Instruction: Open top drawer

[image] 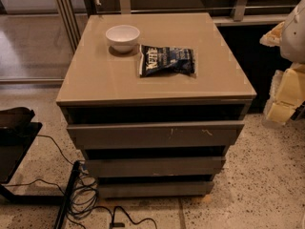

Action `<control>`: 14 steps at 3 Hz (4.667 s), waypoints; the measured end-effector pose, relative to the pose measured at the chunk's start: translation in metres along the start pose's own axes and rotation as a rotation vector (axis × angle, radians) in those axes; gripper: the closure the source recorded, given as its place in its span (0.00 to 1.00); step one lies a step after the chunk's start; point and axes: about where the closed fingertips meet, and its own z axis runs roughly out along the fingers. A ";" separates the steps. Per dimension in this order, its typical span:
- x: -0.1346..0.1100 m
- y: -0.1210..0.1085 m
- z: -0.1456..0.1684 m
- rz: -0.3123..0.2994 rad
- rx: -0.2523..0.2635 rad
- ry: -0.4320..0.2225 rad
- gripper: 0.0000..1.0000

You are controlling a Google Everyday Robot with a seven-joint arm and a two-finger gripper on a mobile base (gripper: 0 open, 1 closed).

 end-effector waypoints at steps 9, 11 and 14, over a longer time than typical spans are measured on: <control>-0.013 0.058 0.216 -0.221 -0.210 -0.344 0.00; -0.014 0.060 0.267 -0.135 -0.171 -0.413 0.00; -0.032 0.006 0.314 -0.122 -0.007 -0.427 0.00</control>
Offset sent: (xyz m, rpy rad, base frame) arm 0.0019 0.0107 -0.0253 0.0238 0.0038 0.0771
